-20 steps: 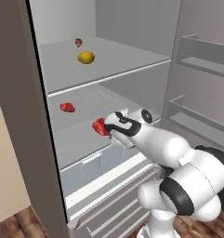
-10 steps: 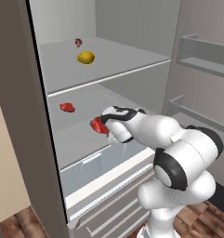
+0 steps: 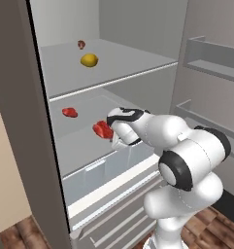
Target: Transport the steak and lemon to the fridge. Place the steak on the rack containing meat and place the lemon on the rack containing the vegetable, ensuring meats and vegetables are on different racks.
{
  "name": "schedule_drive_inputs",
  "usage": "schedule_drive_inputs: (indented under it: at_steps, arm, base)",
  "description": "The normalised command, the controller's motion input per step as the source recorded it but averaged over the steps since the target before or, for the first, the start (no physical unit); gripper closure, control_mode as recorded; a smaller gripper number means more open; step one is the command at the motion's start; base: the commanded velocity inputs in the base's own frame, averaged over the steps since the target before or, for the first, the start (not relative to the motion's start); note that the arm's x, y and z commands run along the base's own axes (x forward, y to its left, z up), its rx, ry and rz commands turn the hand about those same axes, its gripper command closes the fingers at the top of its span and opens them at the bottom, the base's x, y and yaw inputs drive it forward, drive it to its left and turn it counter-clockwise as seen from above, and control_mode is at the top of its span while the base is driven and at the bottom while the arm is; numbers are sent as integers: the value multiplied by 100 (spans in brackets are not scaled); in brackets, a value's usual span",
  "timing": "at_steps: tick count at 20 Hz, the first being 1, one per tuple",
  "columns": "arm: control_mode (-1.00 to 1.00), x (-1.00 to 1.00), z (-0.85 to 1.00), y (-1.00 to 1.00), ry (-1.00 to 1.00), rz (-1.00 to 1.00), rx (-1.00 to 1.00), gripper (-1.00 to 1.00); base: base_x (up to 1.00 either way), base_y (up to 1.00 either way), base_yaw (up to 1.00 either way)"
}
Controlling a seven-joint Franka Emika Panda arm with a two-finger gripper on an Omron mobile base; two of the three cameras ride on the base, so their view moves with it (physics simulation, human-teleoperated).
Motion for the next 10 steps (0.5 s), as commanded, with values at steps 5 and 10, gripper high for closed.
schedule_drive_inputs:
  at_steps: [5, 10]
  arm:
    - [-100, 6, -2, 26, -13, 0, 0, -100]
    - [-100, 0, 0, 34, -9, 0, 0, -100]
  base:
    - [0, 0, 0]
    - [0, 0, 0]
